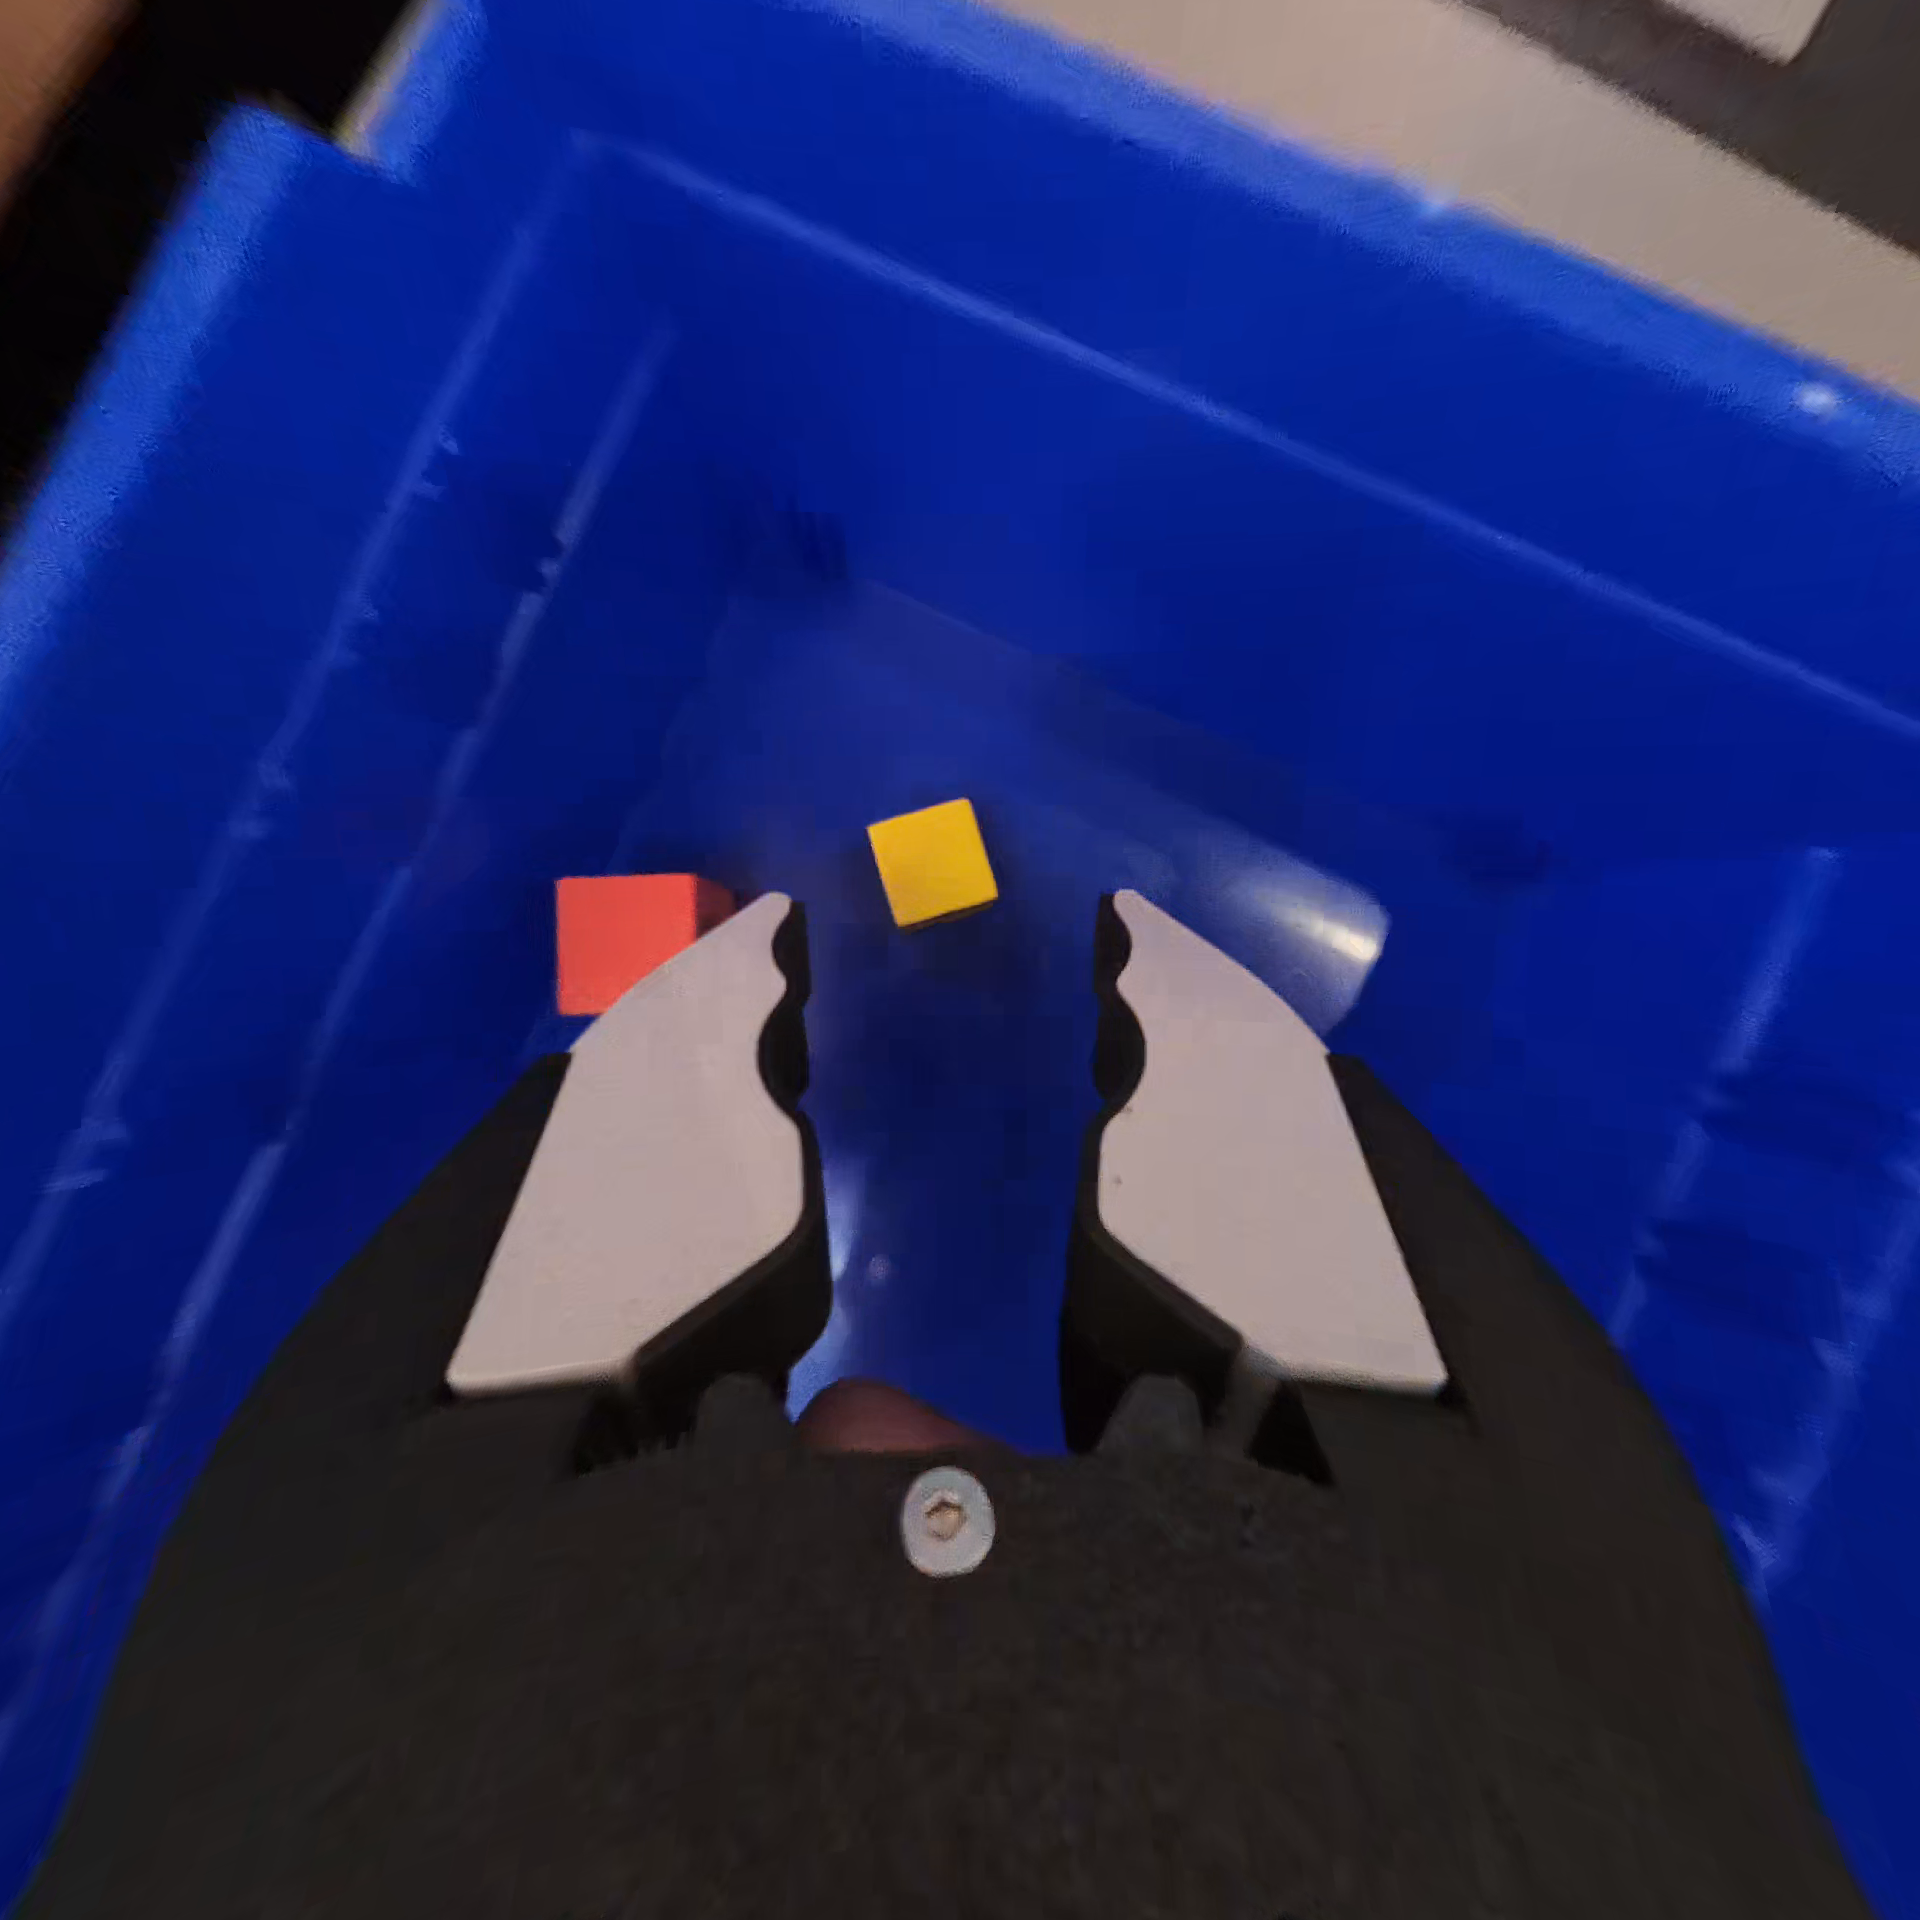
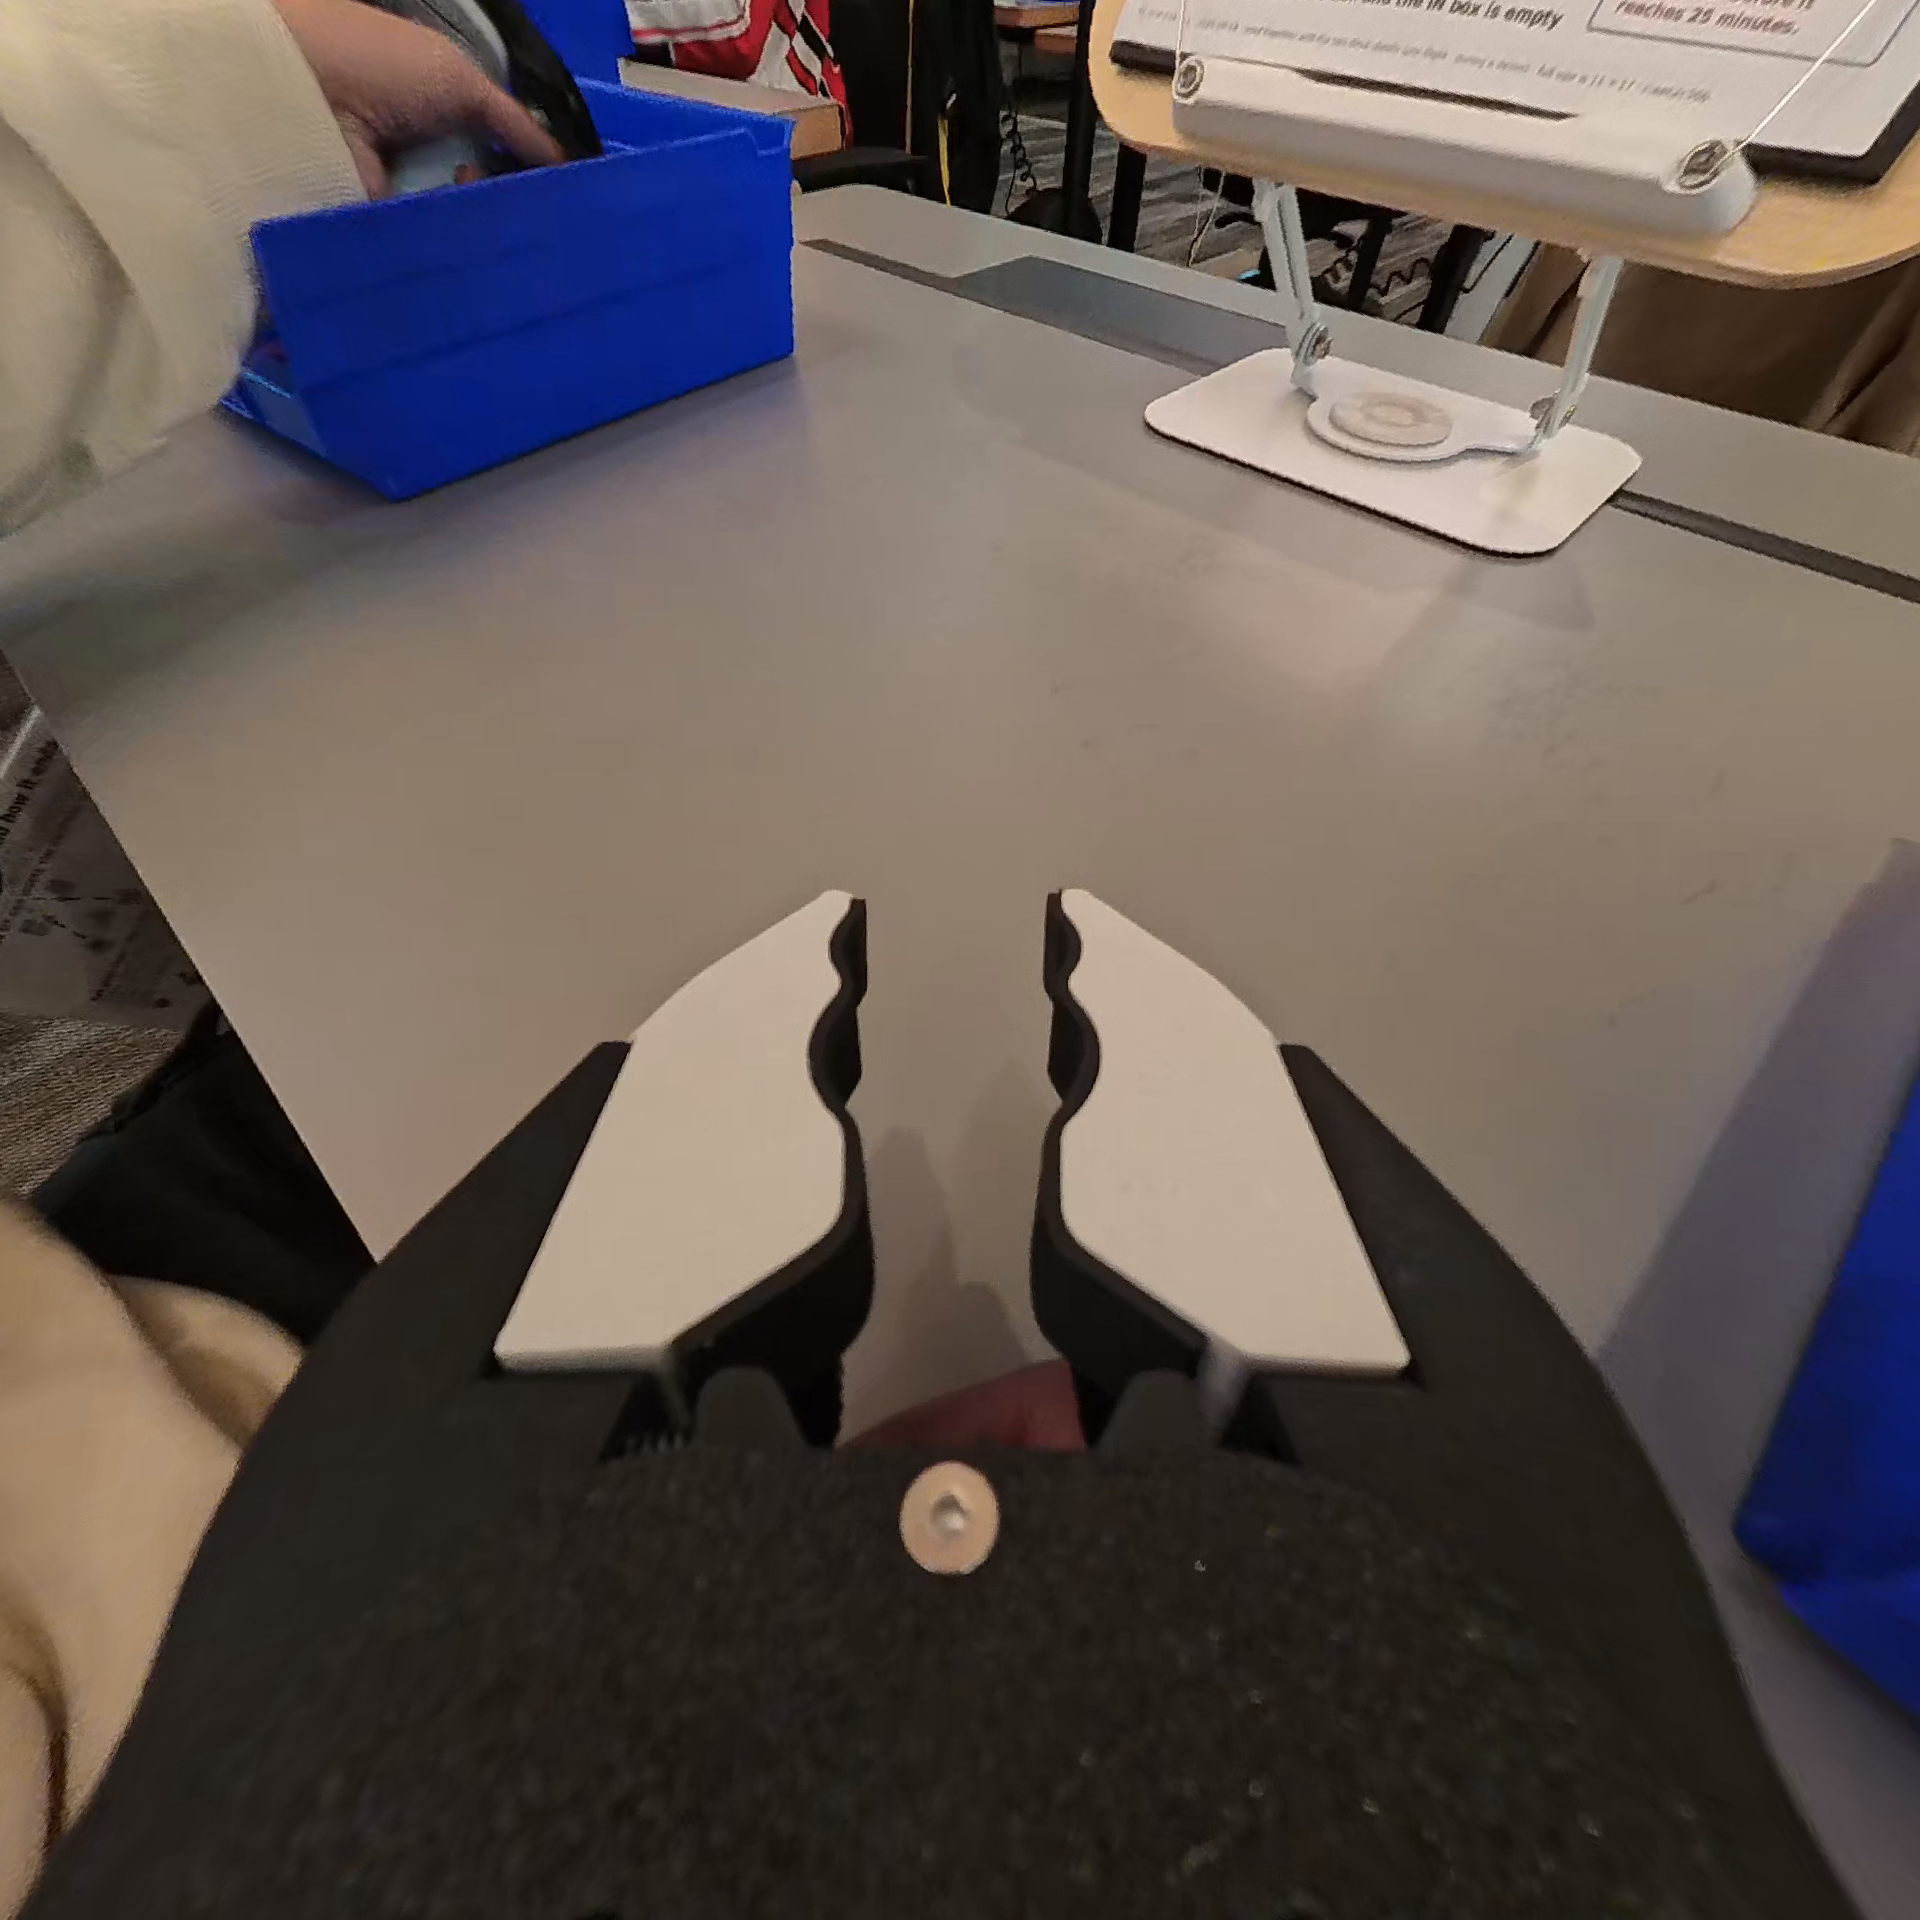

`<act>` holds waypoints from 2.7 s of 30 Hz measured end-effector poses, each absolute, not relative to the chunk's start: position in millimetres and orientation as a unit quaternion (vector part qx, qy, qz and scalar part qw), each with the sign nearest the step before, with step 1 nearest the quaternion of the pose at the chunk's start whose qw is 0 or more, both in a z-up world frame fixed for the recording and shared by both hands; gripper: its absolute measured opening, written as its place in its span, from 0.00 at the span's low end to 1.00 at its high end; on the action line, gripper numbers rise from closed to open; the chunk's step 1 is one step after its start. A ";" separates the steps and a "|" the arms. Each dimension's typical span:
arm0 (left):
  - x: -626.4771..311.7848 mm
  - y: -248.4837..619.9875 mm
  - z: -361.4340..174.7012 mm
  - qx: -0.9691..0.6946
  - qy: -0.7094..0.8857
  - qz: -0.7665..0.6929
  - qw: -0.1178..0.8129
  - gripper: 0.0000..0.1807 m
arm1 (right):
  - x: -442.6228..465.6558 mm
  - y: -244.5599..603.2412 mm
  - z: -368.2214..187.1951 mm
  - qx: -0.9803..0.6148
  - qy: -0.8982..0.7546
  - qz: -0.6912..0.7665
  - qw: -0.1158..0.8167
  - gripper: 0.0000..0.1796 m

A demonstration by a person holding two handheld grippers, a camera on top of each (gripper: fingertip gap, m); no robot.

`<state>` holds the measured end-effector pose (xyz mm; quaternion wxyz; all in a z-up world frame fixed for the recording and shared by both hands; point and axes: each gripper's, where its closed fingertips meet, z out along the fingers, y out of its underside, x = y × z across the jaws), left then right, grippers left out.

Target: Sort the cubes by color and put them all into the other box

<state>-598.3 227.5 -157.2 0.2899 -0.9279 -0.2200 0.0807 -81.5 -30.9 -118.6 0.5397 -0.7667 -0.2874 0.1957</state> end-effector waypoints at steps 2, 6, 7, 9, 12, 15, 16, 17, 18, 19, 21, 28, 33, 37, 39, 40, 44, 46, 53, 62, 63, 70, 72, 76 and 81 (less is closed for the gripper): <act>-601.6 230.8 -176.3 -0.934 -0.232 0.073 0.261 0.29 | -77.9 -30.8 -115.8 -0.766 -0.285 0.195 0.542 0.18; -613.9 238.2 -185.2 -0.925 -0.259 0.083 0.265 0.13 | -72.8 -29.2 -113.5 -0.768 -0.280 0.193 0.543 0.18; -613.6 239.0 -185.4 -0.927 -0.253 0.081 0.263 0.13 | -72.7 -29.1 -113.3 -0.768 -0.280 0.194 0.543 0.18; -609.0 238.3 -184.3 -0.931 -0.245 0.063 0.262 0.13 | -73.1 -29.0 -113.6 -0.769 -0.282 0.192 0.541 0.17; -596.3 238.0 -161.7 -0.925 -0.214 0.008 0.313 0.13 | -73.8 -29.3 -114.4 -0.768 -0.284 0.190 0.541 0.17; -573.0 223.4 -103.7 -0.899 -0.123 -0.015 0.420 0.13 | -73.6 -29.6 -113.6 -0.766 -0.283 0.188 0.545 0.17; -564.3 211.5 -80.9 -0.883 -0.090 -0.009 0.460 0.13 | -73.3 -29.4 -112.8 -0.765 -0.282 0.186 0.548 0.16; -553.0 197.0 -57.8 -0.862 -0.055 -0.004 0.503 0.13 | -72.8 -28.8 -111.6 -0.762 -0.282 0.183 0.553 0.16; -540.7 180.1 -36.8 -0.838 -0.021 0.004 0.545 0.12 | -72.2 -27.8 -110.3 -0.760 -0.281 0.180 0.558 0.16; -528.3 161.8 -21.0 -0.817 0.009 0.017 0.576 0.12 | -71.3 -26.6 -109.3 -0.758 -0.279 0.178 0.562 0.16; -505.7 126.0 -3.8 -0.784 0.057 0.055 0.615 0.12 | -69.8 -24.1 -108.7 -0.756 -0.277 0.175 0.566 0.15; -452.8 55.7 -25.6 -0.762 0.113 0.053 0.636 0.12 | -73.6 -18.8 -116.7 -0.765 -0.264 0.187 0.557 0.14; -432.9 52.1 -41.4 -0.774 0.136 -0.019 0.619 0.12 | -82.5 -16.9 -120.7 -0.763 -0.279 0.182 0.554 0.14; -354.2 42.1 -33.9 -0.760 0.221 -0.267 0.550 0.12 | -107.3 -14.2 -86.0 -0.695 -0.366 0.180 0.593 0.19; -307.3 31.1 -21.3 -0.730 0.260 -0.405 0.486 0.12 | -125.9 -12.2 -57.2 -0.621 -0.433 0.143 0.637 0.19; -287.4 27.4 -15.8 -0.714 0.274 -0.455 0.457 0.12 | -137.7 -11.9 -47.8 -0.587 -0.465 0.130 0.650 0.20; -220.6 7.1 -6.5 -0.668 0.298 -0.610 0.305 0.12 | -173.8 1.2 -27.0 -0.501 -0.510 0.111 0.691 0.24; -199.5 1.4 -6.1 -0.650 0.294 -0.652 0.258 0.12 | -184.0 1.4 -22.4 -0.477 -0.510 0.113 0.707 0.24; -157.9 -17.3 -29.7 -0.620 0.296 -0.707 0.168 0.12 | -183.6 4.6 -30.3 -0.459 -0.496 0.063 0.734 0.14; -193.7 -30.8 -45.3 -0.671 0.309 -0.615 0.276 0.27 | -127.5 -15.2 -45.1 -0.541 -0.413 0.109 0.724 0.13; -207.6 -22.5 -55.7 -0.703 0.309 -0.547 0.333 0.28 | -118.2 -18.6 -48.1 -0.563 -0.390 0.114 0.719 0.13; -289.3 2.2 -99.7 -0.791 0.243 -0.200 0.524 0.24 | -72.4 -35.6 -73.7 -0.676 -0.266 0.113 0.678 0.13; -280.8 -3.7 -108.5 -0.793 0.269 -0.193 0.512 0.24 | -68.4 -36.0 -71.6 -0.679 -0.260 0.117 0.676 0.13; -270.5 -5.1 -118.0 -0.791 0.305 -0.152 0.507 0.24 | -34.4 -30.1 -36.3 -0.666 -0.264 0.088 0.692 0.13; -270.4 -7.0 -113.9 -0.780 0.324 -0.127 0.521 0.23 | 97.3 32.3 -36.3 -0.801 -0.194 0.058 0.563 0.13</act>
